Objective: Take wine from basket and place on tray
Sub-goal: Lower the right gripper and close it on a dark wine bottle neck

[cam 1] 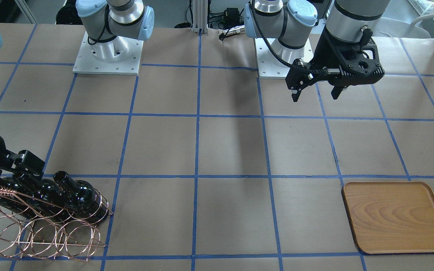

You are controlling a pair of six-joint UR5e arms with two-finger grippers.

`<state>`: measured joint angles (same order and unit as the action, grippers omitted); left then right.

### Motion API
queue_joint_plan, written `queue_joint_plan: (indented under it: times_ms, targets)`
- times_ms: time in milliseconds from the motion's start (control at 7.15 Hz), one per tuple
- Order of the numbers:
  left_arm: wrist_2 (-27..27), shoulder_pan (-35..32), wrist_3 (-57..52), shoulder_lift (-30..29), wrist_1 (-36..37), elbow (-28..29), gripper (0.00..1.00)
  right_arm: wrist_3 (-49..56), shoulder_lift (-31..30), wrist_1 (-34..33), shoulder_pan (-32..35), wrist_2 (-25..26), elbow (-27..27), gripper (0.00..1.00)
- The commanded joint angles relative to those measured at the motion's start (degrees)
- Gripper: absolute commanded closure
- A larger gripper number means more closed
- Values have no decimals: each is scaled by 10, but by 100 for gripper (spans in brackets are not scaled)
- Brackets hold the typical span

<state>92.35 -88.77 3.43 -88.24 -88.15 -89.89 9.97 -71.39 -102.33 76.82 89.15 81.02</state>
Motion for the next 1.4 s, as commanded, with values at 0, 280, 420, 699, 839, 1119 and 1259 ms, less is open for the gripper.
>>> queue_joint_plan:
  times_ms: [0,280,420,699,839,1119,1259]
  targets:
    - [-1,0,0,0,0,1,0,-13,1,-6,0,-21,0,21]
    - [0,1,0,0,0,1,0,-16,1,-5,0,-21,0,48]
    - [0,1,0,0,0,1,0,-16,1,-2,1,-16,1,63]
    - [1,1,0,2,-2,0,0,-15,0,-2,1,-15,1,84]
    - [0,1,0,2,0,0,0,-15,-1,0,2,-14,0,100]
    - [0,0,0,2,0,0,0,-16,-14,2,5,-16,-11,100]
    - [0,1,0,2,0,0,0,-16,-34,23,9,-16,-26,100]
